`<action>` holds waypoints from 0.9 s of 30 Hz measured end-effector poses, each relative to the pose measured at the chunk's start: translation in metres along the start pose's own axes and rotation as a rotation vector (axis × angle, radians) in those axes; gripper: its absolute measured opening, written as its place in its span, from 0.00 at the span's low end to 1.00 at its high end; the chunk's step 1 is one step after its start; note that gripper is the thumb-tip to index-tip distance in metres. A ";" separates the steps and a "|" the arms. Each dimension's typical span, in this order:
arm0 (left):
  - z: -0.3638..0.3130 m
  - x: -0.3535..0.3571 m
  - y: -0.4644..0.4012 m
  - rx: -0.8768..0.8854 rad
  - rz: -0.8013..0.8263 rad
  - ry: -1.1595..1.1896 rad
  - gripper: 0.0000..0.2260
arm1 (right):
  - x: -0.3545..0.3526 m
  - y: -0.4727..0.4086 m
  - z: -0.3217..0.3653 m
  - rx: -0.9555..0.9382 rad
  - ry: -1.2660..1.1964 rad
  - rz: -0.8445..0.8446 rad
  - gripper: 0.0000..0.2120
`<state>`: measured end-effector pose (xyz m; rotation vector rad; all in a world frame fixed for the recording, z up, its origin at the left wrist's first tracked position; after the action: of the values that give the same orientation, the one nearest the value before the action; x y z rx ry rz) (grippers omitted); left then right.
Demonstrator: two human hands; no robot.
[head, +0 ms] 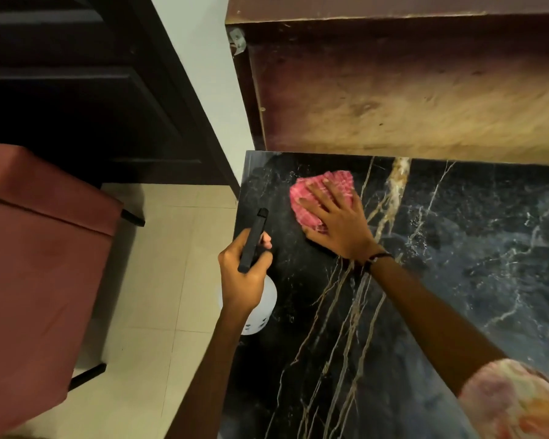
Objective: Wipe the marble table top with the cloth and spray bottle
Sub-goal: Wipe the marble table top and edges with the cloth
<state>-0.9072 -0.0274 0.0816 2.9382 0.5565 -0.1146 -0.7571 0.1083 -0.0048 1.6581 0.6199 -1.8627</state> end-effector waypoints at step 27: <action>-0.019 0.059 0.023 -0.067 0.115 0.025 0.07 | -0.023 0.008 -0.145 0.446 -0.065 0.037 0.38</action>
<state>-0.8431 -0.0249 0.0974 2.9014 0.3857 -0.0454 -0.6438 0.2025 0.0002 1.8524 0.1467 -2.1267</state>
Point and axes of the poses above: each hand's wrist, its own y-axis away from the middle knuckle, its own x-axis out of the palm, z = x × y, the point moved 8 cm from there along -y, towards the middle knuckle, and after that the axes turned 2 degrees about z, right-handed, at the moved point
